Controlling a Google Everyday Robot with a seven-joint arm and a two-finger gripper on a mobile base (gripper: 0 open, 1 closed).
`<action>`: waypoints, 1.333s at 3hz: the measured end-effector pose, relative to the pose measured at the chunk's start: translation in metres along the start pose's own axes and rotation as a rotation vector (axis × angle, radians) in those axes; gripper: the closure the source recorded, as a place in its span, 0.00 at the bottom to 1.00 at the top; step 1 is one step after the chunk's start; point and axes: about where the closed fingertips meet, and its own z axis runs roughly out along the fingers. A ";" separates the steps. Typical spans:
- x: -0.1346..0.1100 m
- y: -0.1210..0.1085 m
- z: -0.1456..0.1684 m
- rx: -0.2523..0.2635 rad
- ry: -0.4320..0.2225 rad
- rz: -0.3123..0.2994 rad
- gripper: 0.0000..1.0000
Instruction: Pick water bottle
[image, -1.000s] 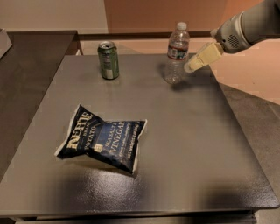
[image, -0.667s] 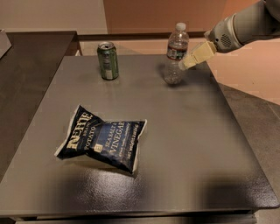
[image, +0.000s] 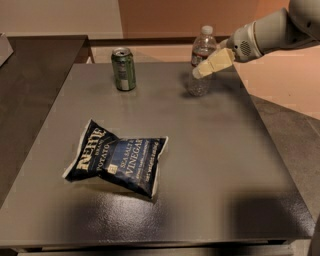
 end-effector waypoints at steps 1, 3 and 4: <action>-0.006 0.006 0.007 -0.039 -0.028 0.006 0.17; -0.019 0.011 0.003 -0.079 -0.087 -0.016 0.63; -0.034 0.020 -0.009 -0.095 -0.113 -0.055 0.87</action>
Offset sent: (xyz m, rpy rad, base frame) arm -0.0031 0.0160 0.0155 0.1124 -0.0086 0.0755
